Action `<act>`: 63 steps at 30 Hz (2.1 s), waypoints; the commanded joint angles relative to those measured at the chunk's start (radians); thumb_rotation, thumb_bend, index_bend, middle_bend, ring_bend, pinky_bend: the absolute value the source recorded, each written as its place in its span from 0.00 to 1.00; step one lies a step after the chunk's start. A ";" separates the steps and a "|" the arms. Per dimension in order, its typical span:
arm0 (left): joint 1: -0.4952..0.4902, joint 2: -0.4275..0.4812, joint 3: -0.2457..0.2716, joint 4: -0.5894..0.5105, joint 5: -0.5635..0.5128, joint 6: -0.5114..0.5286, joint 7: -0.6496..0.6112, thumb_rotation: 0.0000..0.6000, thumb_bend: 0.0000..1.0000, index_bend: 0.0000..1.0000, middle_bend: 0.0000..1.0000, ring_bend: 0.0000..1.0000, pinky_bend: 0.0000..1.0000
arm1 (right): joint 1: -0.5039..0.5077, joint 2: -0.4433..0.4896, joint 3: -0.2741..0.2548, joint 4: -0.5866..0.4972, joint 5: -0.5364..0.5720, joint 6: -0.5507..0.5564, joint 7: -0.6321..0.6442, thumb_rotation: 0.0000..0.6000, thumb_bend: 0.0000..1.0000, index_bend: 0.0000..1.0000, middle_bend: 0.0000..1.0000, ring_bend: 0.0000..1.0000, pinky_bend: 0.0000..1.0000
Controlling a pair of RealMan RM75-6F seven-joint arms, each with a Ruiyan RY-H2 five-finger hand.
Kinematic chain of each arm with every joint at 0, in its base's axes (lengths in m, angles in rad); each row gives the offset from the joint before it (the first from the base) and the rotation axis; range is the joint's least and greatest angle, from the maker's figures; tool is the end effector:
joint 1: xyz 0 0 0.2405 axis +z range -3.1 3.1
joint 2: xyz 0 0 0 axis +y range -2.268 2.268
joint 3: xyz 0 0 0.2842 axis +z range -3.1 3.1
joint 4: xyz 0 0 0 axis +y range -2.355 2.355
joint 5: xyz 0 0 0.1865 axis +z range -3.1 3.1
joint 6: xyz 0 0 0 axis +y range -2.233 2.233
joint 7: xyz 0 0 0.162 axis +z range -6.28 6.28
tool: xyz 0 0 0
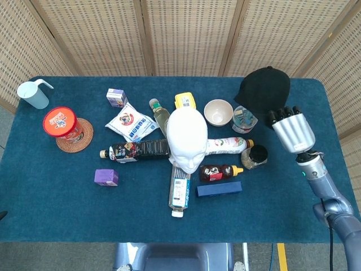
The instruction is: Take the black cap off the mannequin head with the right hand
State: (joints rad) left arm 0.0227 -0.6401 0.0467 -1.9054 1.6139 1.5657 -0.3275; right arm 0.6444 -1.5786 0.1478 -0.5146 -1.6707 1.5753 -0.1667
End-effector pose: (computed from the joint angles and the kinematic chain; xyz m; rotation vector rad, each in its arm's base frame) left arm -0.2785 0.1472 0.3051 -1.3524 -1.0608 -0.9674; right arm -0.2445 -0.4026 0.1565 1.5429 0.2702 0.8346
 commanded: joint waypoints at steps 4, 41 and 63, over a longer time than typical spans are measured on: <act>-0.003 -0.001 -0.001 -0.004 -0.004 -0.006 0.008 1.00 0.00 0.00 0.00 0.00 0.07 | -0.038 0.000 -0.063 0.005 -0.028 -0.014 -0.078 1.00 0.64 0.70 0.76 0.73 0.81; -0.002 -0.020 0.003 0.030 -0.017 -0.015 -0.028 1.00 0.00 0.00 0.00 0.00 0.07 | -0.278 0.495 -0.063 -1.039 0.137 -0.055 0.014 1.00 0.07 0.04 0.07 0.08 0.27; 0.037 -0.286 0.008 0.176 -0.041 -0.003 0.011 1.00 0.00 0.00 0.00 0.00 0.07 | -0.516 0.508 -0.131 -1.175 0.121 0.097 0.039 1.00 0.00 0.04 0.02 0.04 0.19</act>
State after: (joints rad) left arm 0.0626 -0.9257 0.0532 -1.7327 1.5650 1.5645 -0.3149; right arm 0.1307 -1.0688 0.0182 -1.6905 -1.5486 1.6710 -0.1288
